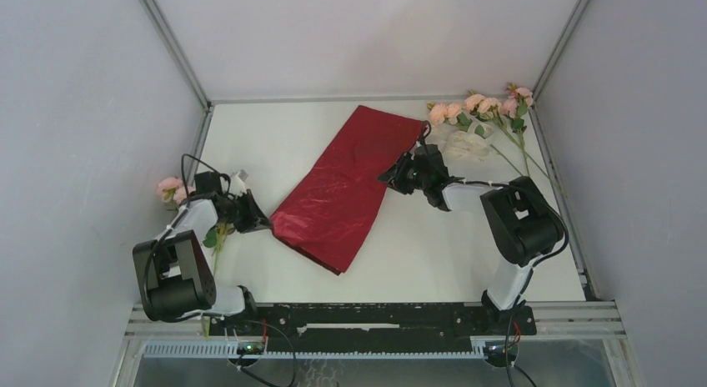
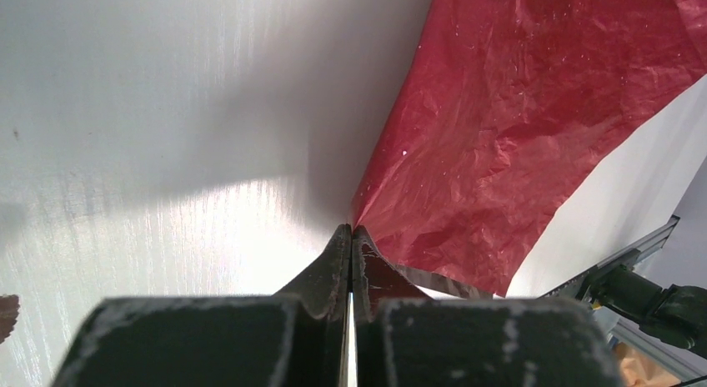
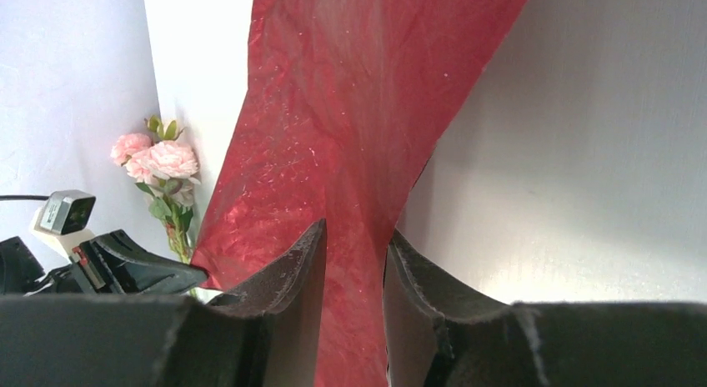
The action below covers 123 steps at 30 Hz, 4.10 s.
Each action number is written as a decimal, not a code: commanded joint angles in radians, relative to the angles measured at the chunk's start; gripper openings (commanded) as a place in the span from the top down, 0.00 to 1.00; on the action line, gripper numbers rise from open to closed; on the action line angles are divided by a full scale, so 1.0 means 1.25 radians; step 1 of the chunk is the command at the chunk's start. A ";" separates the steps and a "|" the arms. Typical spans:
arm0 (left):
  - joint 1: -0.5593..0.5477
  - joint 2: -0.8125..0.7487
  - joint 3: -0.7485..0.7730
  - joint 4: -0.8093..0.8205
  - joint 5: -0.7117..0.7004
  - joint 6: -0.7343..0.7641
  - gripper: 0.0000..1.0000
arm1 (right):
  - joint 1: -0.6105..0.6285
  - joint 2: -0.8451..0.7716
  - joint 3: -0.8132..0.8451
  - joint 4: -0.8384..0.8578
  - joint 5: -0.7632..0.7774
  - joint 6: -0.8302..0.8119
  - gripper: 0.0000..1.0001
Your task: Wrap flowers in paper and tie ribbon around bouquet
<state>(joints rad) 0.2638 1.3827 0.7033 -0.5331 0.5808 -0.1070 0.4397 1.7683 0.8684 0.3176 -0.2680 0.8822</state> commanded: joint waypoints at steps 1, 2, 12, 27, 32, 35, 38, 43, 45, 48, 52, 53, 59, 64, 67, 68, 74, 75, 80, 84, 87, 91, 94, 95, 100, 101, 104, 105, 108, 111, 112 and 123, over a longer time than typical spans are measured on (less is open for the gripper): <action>-0.009 -0.005 -0.005 0.017 0.027 -0.009 0.98 | 0.017 0.018 0.036 -0.010 0.014 -0.011 0.63; -0.010 -0.006 -0.005 0.018 0.027 -0.008 0.98 | 0.023 0.018 0.042 -0.017 0.018 -0.016 0.65; -0.066 -0.116 0.105 0.003 -0.140 0.199 0.28 | 0.034 -0.022 0.072 -0.064 -0.028 0.005 1.00; -0.446 -0.347 0.139 -0.181 -0.077 0.536 0.02 | 0.096 -0.177 0.102 -0.095 0.009 0.087 1.00; -0.537 -0.334 0.242 -0.178 -0.066 0.397 0.00 | 0.141 -0.210 0.120 -0.115 0.073 0.091 1.00; -0.584 -0.332 0.272 -0.178 -0.085 0.357 0.00 | 0.159 -0.227 0.123 -0.125 0.117 0.091 1.00; -0.626 -0.327 0.293 -0.172 -0.110 0.322 0.00 | 0.181 -0.229 0.145 -0.158 0.152 0.073 1.00; -0.632 -0.302 0.307 -0.108 -0.198 0.283 0.17 | 0.204 -0.226 0.170 -0.185 0.172 0.048 1.00; -0.633 -0.284 0.312 -0.092 -0.256 0.283 0.33 | 0.211 -0.229 0.176 -0.194 0.179 0.039 1.00; -0.633 -0.249 0.331 -0.090 -0.303 0.285 0.50 | 0.213 -0.232 0.177 -0.196 0.178 0.034 1.00; -0.633 -0.228 0.349 -0.093 -0.318 0.291 0.59 | 0.213 -0.234 0.178 -0.201 0.173 0.023 1.00; -0.633 -0.228 0.351 -0.092 -0.320 0.294 0.59 | 0.213 -0.235 0.177 -0.202 0.172 0.021 1.00; -0.633 -0.213 0.350 -0.070 -0.359 0.311 0.67 | 0.213 -0.234 0.178 -0.196 0.153 0.010 1.00; -0.632 -0.198 0.355 -0.077 -0.349 0.332 0.65 | 0.212 -0.231 0.178 -0.202 0.151 0.002 1.00; -0.633 -0.197 0.337 -0.090 -0.310 0.361 0.58 | 0.212 -0.233 0.178 -0.203 0.149 0.002 1.00; -0.634 -0.199 0.326 -0.090 -0.302 0.372 0.56 | 0.212 -0.233 0.178 -0.204 0.150 0.000 1.00; -0.646 -0.204 0.266 -0.078 -0.295 0.394 0.53 | 0.211 -0.230 0.178 -0.205 0.143 0.003 1.00; -0.647 -0.204 0.257 -0.076 -0.295 0.396 0.52 | 0.212 -0.229 0.178 -0.204 0.141 0.004 1.00; -0.651 -0.204 0.230 -0.078 -0.286 0.402 0.50 | 0.210 -0.230 0.178 -0.212 0.141 0.002 1.00; -0.664 -0.210 0.210 -0.077 -0.285 0.411 0.46 | 0.208 -0.233 0.177 -0.214 0.141 0.002 1.00; -0.672 -0.209 0.190 -0.058 -0.305 0.413 0.45 | 0.209 -0.234 0.177 -0.212 0.141 0.002 1.00; -0.687 -0.210 0.166 -0.045 -0.323 0.421 0.39 | 0.206 -0.236 0.177 -0.215 0.141 0.002 1.00; -0.704 -0.223 0.141 -0.025 -0.346 0.433 0.35 | 0.202 -0.238 0.177 -0.217 0.139 0.002 1.00; -0.707 -0.226 0.131 -0.014 -0.360 0.435 0.35 | 0.201 -0.239 0.178 -0.218 0.139 0.003 1.00; -0.712 -0.233 0.109 0.000 -0.402 0.457 0.42 | 0.197 -0.240 0.177 -0.220 0.133 0.002 1.00; -0.713 -0.235 0.105 -0.007 -0.394 0.460 0.43 | 0.195 -0.240 0.177 -0.221 0.131 0.001 1.00; -0.713 -0.248 0.092 -0.009 -0.382 0.462 0.40 | 0.193 -0.239 0.177 -0.223 0.131 0.002 1.00; -0.714 -0.250 0.086 -0.005 -0.385 0.461 0.40 | 0.193 -0.238 0.176 -0.224 0.131 0.001 1.00; -0.713 -0.248 0.077 -0.004 -0.382 0.459 0.41 | 0.192 -0.236 0.178 -0.223 0.129 0.002 1.00; -0.714 -0.247 0.074 -0.020 -0.328 0.456 0.34 | 0.192 -0.236 0.176 -0.223 0.127 0.002 1.00; -0.713 -0.248 0.074 -0.021 -0.318 0.453 0.29 | 0.193 -0.238 0.177 -0.224 0.128 0.001 1.00; -0.713 -0.241 0.107 -0.016 -0.213 0.355 0.13 | 0.187 -0.243 0.176 -0.231 0.126 -0.006 1.00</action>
<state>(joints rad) -0.6216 1.0870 0.8116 -0.5705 0.2192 0.4126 0.6807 1.5146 1.0470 0.0029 -0.1062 0.8948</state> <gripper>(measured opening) 0.866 0.006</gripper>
